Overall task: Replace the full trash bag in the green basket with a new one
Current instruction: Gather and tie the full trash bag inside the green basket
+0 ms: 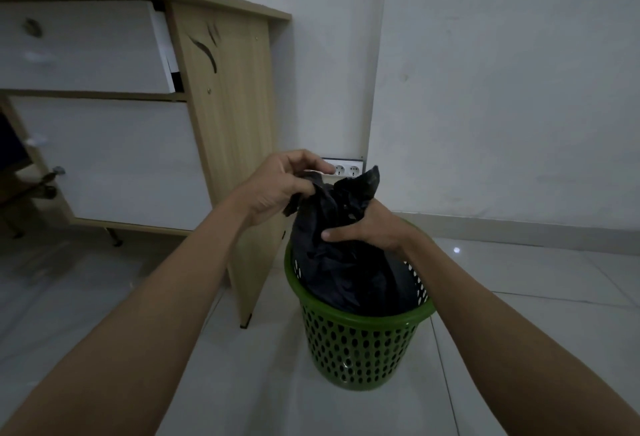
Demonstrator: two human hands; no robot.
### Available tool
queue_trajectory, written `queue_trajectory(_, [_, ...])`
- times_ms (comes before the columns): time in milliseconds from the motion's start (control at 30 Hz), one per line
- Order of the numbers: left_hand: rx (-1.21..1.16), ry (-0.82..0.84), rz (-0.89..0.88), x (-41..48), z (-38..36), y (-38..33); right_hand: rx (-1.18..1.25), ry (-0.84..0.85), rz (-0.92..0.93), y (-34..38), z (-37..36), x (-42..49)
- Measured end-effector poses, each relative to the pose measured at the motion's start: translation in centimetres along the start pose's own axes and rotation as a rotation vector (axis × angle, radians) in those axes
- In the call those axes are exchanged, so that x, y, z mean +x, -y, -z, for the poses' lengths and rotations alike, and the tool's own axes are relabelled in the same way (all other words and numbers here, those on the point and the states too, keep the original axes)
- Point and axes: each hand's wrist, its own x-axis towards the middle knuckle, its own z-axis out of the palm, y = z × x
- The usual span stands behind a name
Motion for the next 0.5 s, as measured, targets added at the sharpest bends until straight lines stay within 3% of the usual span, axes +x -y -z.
queue_trajectory(133, [0.145, -0.001, -0.072, 0.7, -0.8, 0.1, 0.078, -0.206, 0.009, -0.6, -0.8, 0.4])
queue_trajectory(233, [0.213, -0.275, -0.054, 0.6, -0.2, 2.4, 0.224, -0.36, -0.014, -0.6, -0.7, 0.4])
queue_trajectory(300, [0.096, -0.467, 0.076, 0.1, 0.2, 4.3, 0.285, -0.384, -0.03, -0.5, -0.4, 0.2])
queue_trajectory(333, [0.072, -0.475, 0.17, -0.2, 0.4, 5.3, 0.293, -0.38, -0.037, -0.4, -0.3, 0.0])
queue_trajectory(400, [0.143, -0.33, 0.296, -1.0, 0.5, 6.9, 0.277, -0.343, -0.045, -0.3, -0.1, -0.3])
queue_trajectory(500, [0.137, -0.155, 0.248, -0.6, -0.8, 7.2, 0.285, -0.263, -0.045, -0.1, 0.1, -0.6])
